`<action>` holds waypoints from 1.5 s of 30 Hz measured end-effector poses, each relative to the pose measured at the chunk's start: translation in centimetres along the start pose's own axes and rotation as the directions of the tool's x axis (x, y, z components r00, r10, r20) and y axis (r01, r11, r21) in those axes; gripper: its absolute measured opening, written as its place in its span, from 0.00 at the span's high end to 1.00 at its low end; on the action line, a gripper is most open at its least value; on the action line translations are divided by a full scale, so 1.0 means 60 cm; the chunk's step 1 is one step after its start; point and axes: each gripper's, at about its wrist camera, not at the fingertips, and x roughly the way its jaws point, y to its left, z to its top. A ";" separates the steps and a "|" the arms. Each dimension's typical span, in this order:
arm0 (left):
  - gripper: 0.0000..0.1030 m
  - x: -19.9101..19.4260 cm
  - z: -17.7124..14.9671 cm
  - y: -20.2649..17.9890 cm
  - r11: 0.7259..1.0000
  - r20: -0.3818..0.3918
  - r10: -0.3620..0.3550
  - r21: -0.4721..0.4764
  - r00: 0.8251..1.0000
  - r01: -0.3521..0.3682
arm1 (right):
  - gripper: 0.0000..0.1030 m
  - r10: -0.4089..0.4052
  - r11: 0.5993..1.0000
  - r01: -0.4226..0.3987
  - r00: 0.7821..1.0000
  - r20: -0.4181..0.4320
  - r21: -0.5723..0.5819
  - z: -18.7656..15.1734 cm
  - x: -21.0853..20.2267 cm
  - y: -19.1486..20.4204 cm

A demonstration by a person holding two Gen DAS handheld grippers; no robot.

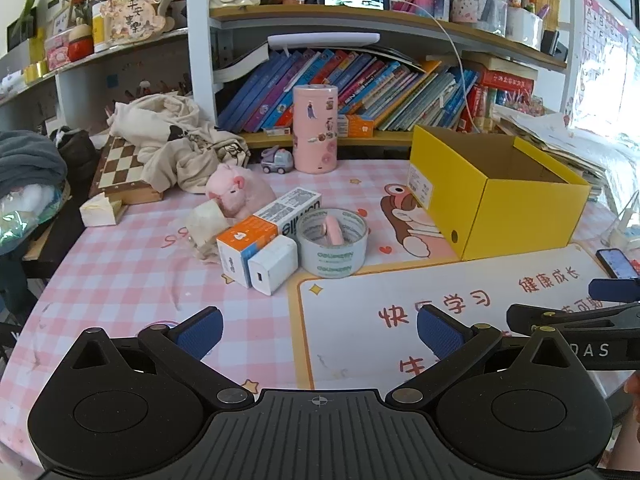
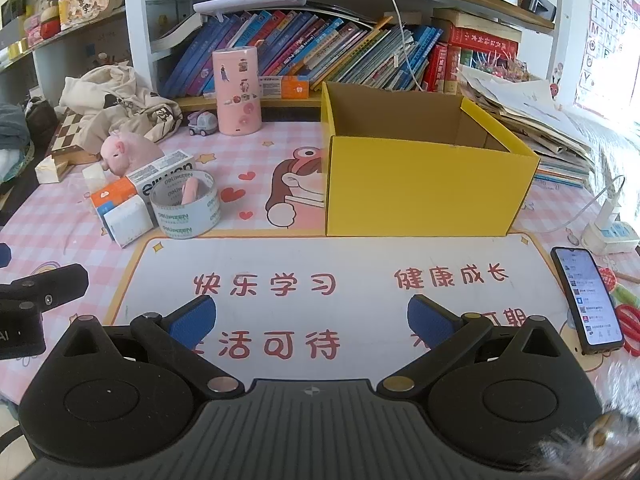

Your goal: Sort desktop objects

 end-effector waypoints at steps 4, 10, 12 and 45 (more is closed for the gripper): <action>0.00 -0.001 0.001 0.002 1.000 -0.007 0.003 -0.003 1.000 -0.003 | 0.00 -0.001 1.000 0.001 1.000 0.001 -0.002 -0.001 0.002 0.000; 0.00 -0.001 0.002 0.005 1.000 -0.018 0.008 -0.008 1.000 -0.008 | 0.00 -0.001 1.000 0.001 1.000 -0.002 -0.004 0.001 0.001 0.001; 0.00 -0.001 0.002 0.006 1.000 -0.021 0.009 -0.009 1.000 -0.009 | 0.00 -0.001 1.000 0.001 1.000 -0.002 -0.005 0.001 0.001 0.002; 0.00 -0.001 -0.004 0.012 1.000 -0.036 0.012 -0.017 0.999 -0.013 | 0.00 -0.011 1.000 0.011 1.000 -0.015 0.003 -0.006 -0.001 0.002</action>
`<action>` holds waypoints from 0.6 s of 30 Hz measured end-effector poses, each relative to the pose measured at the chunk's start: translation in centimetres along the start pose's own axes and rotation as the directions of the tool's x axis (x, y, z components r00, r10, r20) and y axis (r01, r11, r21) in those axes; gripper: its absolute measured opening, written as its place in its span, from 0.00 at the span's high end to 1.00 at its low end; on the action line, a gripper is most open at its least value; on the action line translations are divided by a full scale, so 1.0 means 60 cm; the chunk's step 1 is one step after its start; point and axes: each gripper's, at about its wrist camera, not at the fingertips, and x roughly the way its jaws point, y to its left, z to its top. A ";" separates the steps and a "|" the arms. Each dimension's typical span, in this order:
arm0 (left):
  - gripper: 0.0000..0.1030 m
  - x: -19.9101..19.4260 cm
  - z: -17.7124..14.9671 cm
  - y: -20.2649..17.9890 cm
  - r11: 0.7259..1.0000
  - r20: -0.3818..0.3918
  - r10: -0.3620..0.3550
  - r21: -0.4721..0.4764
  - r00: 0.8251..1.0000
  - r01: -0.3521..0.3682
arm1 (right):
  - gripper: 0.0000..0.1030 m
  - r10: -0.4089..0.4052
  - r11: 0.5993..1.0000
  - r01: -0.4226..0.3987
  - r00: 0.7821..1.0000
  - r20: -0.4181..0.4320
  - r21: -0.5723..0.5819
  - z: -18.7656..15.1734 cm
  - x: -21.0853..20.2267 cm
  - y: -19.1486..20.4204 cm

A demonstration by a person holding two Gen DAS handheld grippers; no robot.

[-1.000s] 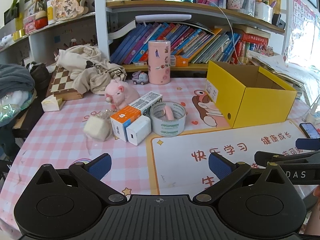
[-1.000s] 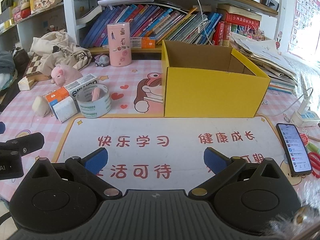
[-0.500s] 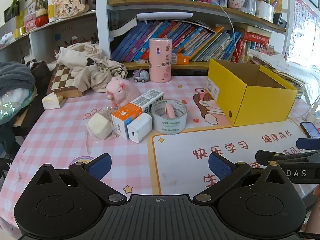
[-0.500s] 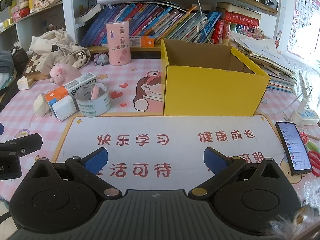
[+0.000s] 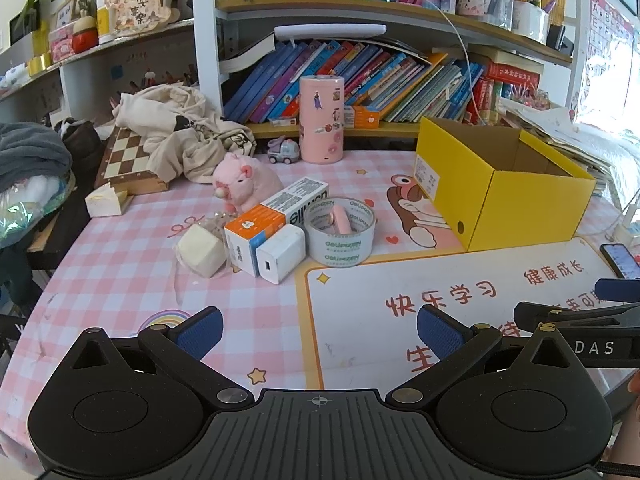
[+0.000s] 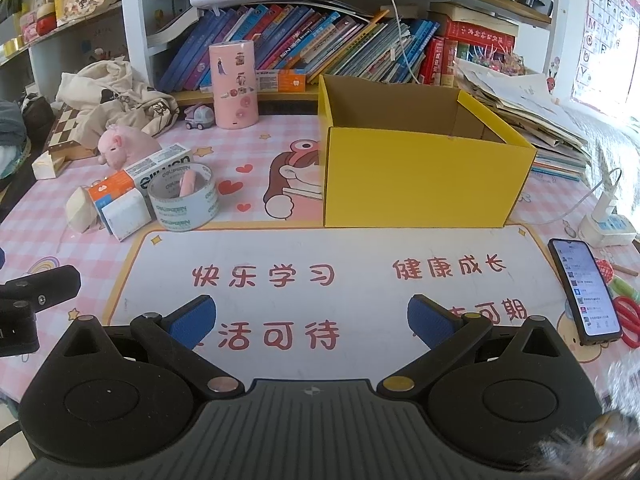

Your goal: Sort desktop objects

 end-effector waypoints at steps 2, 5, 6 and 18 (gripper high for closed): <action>0.00 0.000 0.000 0.000 1.000 -0.002 0.001 -0.001 1.000 -0.001 | 0.00 -0.001 1.000 0.001 1.000 -0.001 0.000 -0.001 0.000 0.000; 0.00 0.000 0.000 -0.001 1.000 -0.002 0.002 -0.001 1.000 -0.002 | 0.00 0.000 1.000 0.000 1.000 -0.002 -0.001 0.000 0.000 0.000; 0.00 0.000 -0.001 -0.001 1.000 -0.002 0.003 -0.001 1.000 -0.003 | 0.00 -0.001 1.000 0.001 1.000 -0.002 -0.001 0.001 0.001 0.001; 0.00 0.002 -0.002 0.000 1.000 -0.011 0.004 -0.002 1.000 -0.004 | 0.00 0.001 1.000 -0.002 1.000 -0.012 -0.004 0.000 0.005 0.005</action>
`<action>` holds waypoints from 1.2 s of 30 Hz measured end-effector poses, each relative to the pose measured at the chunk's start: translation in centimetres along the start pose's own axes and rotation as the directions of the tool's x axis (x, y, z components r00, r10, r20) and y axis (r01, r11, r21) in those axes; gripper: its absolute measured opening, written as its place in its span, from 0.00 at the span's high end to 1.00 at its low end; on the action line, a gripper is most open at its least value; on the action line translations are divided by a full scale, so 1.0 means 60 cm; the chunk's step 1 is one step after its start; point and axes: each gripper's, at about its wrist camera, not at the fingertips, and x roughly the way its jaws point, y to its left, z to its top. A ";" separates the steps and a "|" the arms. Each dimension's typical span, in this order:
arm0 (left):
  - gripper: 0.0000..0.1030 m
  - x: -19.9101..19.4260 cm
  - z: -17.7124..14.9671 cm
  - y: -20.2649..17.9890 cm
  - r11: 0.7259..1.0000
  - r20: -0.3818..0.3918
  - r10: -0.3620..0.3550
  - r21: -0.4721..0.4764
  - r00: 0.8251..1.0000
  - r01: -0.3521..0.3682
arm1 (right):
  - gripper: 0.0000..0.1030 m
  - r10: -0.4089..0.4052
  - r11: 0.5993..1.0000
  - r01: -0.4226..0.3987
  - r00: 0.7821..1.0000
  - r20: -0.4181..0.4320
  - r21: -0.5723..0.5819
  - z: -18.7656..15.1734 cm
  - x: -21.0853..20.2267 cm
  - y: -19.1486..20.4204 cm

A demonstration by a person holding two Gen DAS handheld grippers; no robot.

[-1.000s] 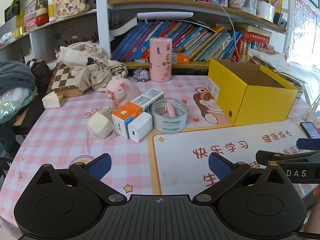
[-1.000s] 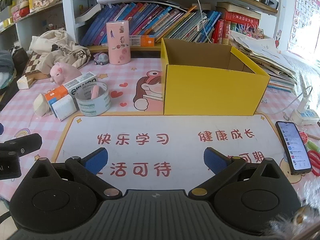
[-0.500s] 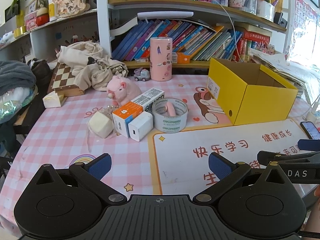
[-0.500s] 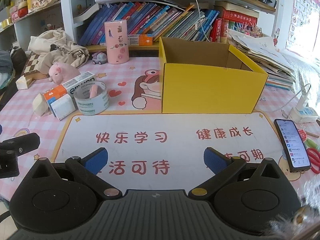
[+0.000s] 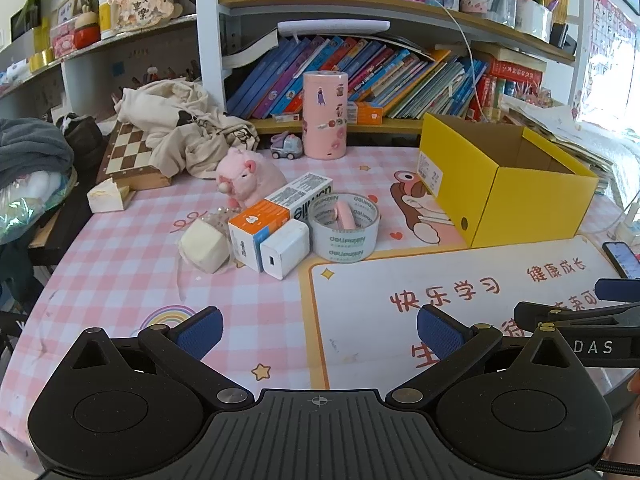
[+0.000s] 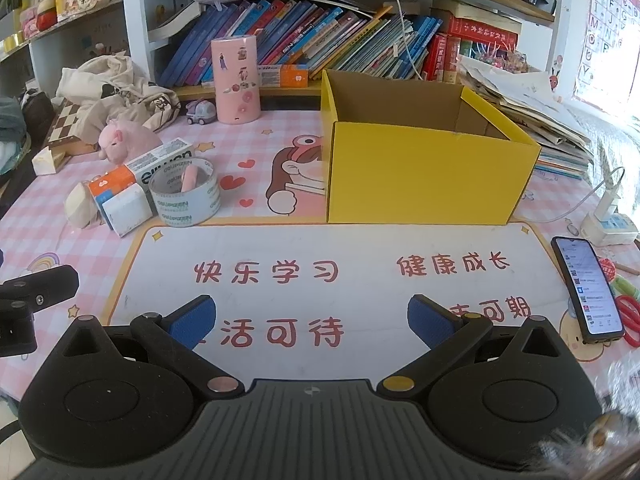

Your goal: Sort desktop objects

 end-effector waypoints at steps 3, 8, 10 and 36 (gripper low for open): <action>0.00 0.001 0.001 0.001 1.000 -0.002 -0.001 0.000 1.000 0.001 | 0.00 0.000 1.000 0.000 1.000 -0.003 0.000 0.001 0.002 0.001; 0.00 0.001 0.001 0.003 1.000 -0.001 0.000 -0.001 1.000 0.000 | 0.00 -0.001 1.000 0.001 1.000 -0.005 -0.001 0.001 0.003 0.003; 0.00 0.002 0.001 0.003 1.000 -0.001 -0.001 -0.001 1.000 0.001 | 0.00 -0.002 1.000 0.002 1.000 -0.005 -0.001 0.000 0.003 0.003; 0.00 0.008 -0.001 0.003 1.000 -0.013 0.017 0.000 1.000 -0.017 | 0.00 0.004 1.000 -0.004 1.000 -0.031 0.002 -0.001 0.016 0.002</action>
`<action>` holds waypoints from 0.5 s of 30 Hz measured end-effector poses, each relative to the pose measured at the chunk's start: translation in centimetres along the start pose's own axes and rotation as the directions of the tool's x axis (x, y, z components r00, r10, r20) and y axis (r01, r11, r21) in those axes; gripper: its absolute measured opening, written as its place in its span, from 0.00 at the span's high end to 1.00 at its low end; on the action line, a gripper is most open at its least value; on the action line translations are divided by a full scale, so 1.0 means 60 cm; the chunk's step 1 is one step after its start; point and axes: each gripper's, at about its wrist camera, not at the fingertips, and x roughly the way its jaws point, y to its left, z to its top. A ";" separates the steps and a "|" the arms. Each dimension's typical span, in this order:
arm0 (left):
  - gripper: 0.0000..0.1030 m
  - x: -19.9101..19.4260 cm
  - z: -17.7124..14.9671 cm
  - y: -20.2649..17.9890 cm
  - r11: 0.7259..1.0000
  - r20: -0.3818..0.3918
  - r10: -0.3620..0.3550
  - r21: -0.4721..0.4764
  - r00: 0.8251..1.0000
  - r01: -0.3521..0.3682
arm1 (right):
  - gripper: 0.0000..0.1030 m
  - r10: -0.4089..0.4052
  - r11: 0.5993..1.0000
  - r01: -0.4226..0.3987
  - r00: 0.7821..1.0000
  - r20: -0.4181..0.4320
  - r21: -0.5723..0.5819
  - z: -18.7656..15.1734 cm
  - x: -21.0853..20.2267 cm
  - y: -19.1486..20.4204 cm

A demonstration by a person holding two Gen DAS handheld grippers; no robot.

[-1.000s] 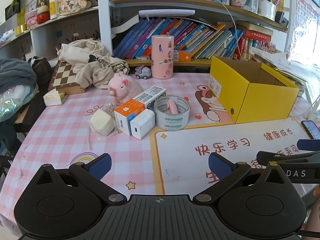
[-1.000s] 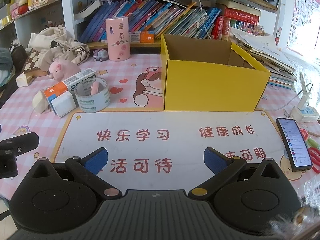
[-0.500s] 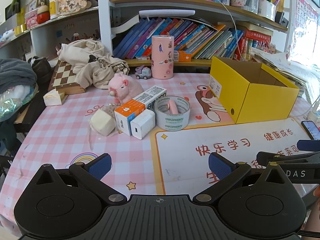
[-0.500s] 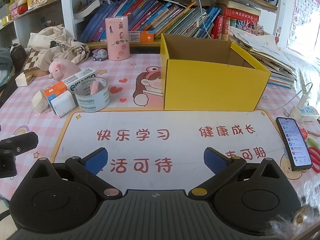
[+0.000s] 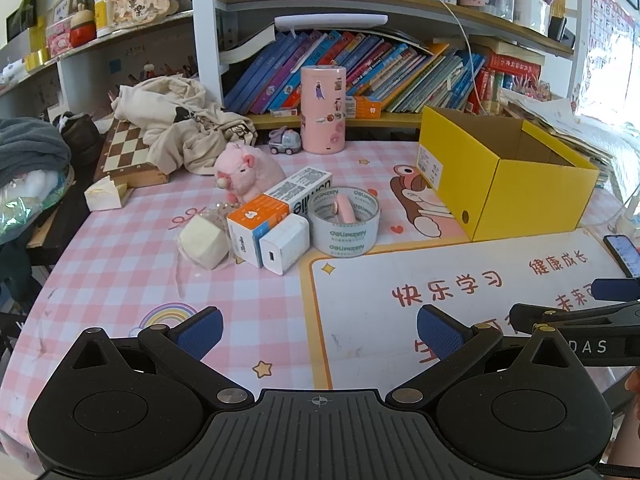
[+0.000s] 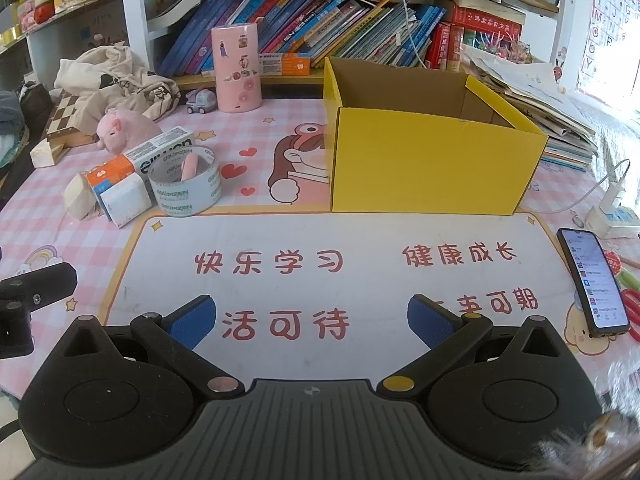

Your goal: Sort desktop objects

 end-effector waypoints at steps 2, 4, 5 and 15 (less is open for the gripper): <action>0.00 0.000 0.000 0.000 1.000 -0.001 -0.004 -0.001 1.000 0.004 | 0.00 -0.001 1.000 0.001 1.000 -0.002 0.001 0.001 0.001 0.000; 0.00 0.001 0.000 0.000 1.000 0.000 -0.001 0.000 1.000 0.001 | 0.00 -0.002 1.000 0.002 1.000 -0.002 0.002 0.001 0.001 0.000; 0.00 0.001 0.000 0.000 1.000 -0.001 -0.001 0.000 1.000 0.001 | 0.00 -0.002 1.000 0.002 1.000 -0.003 0.002 0.001 0.001 0.001; 0.00 0.003 0.000 0.007 1.000 -0.004 -0.026 -0.003 1.000 0.026 | 0.00 0.005 1.000 -0.005 1.000 -0.003 -0.016 0.007 0.006 0.012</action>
